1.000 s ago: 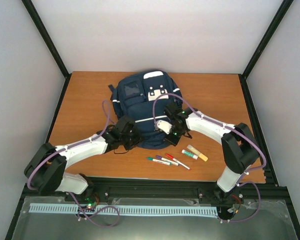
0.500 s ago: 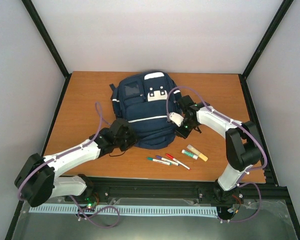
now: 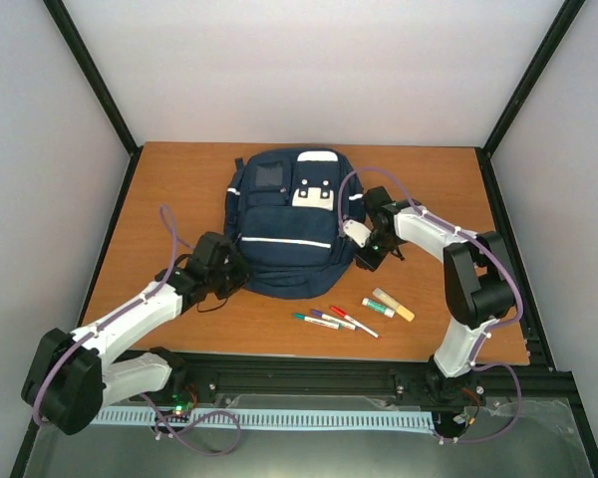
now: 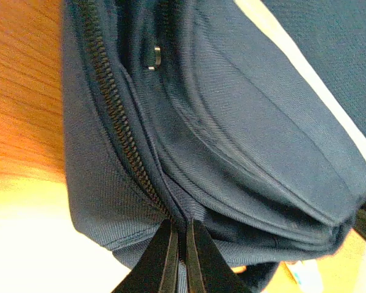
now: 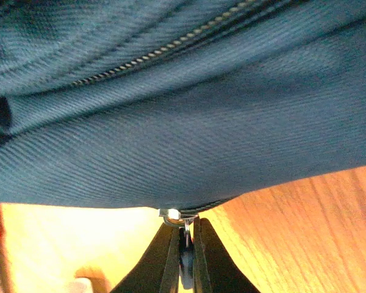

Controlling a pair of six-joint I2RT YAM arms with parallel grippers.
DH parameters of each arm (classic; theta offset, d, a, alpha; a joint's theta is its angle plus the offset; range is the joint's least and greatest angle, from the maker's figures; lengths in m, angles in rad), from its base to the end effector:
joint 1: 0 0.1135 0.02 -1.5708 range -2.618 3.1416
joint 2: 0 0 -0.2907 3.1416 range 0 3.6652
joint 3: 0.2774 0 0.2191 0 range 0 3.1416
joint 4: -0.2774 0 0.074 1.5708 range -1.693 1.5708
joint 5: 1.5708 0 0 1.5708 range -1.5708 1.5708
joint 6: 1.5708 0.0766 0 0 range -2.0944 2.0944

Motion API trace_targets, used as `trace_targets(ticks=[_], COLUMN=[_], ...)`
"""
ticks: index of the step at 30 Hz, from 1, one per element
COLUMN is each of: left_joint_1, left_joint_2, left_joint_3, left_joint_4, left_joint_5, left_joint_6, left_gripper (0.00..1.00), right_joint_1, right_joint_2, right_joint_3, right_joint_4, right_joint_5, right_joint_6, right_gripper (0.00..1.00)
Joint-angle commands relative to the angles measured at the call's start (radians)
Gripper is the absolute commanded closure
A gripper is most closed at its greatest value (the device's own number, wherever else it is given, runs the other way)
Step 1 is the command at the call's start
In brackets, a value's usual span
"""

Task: Pack the student bag
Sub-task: Zip the student bag at the center of the board.

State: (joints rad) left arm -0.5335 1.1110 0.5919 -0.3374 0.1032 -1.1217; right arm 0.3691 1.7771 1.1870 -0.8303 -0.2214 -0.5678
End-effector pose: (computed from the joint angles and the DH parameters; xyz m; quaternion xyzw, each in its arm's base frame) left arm 0.1700 -0.1096 0.2081 -0.2540 0.9007 -0.2898 0.2007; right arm 0.2833 0.1276 0.1836 -0.4549 0.8806 0.1022 0.0852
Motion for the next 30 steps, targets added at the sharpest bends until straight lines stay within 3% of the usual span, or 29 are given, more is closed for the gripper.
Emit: trace_targets(ticks=[1,8,11,16,24,30], left_joint_1=[0.118,0.197,0.196,0.158,0.042,-0.081], left_joint_2=[-0.013,0.094,0.084,-0.025,-0.076,0.103], left_joint_3=[0.065,0.183,0.175,0.155,0.062,0.111], left_joint_4=[-0.109,-0.123,-0.073,-0.102,-0.050,0.117], left_joint_5=[-0.091,-0.032,0.066,0.124,0.159,0.162], left_joint_6=[0.148,0.258,0.240,0.164,0.020,-0.027], left_gripper=[0.99,0.96,0.61,0.43,0.41,0.41], right_joint_1=[-0.001,0.082,0.113,0.154,0.202,0.226], right_joint_2=[0.008,0.019,0.018,0.005,0.007,0.003], right_joint_3=[0.027,0.068,0.074,0.069,0.075,0.077], right_joint_4=[-0.037,-0.033,-0.032,-0.024,-0.018,-0.019], right_joint_5=[-0.003,-0.018,-0.033,-0.058,-0.075,-0.079], right_joint_6=[0.022,0.053,0.068,0.091,0.119,0.136], right_gripper=[0.97,0.97,0.97,0.97,0.97,0.97])
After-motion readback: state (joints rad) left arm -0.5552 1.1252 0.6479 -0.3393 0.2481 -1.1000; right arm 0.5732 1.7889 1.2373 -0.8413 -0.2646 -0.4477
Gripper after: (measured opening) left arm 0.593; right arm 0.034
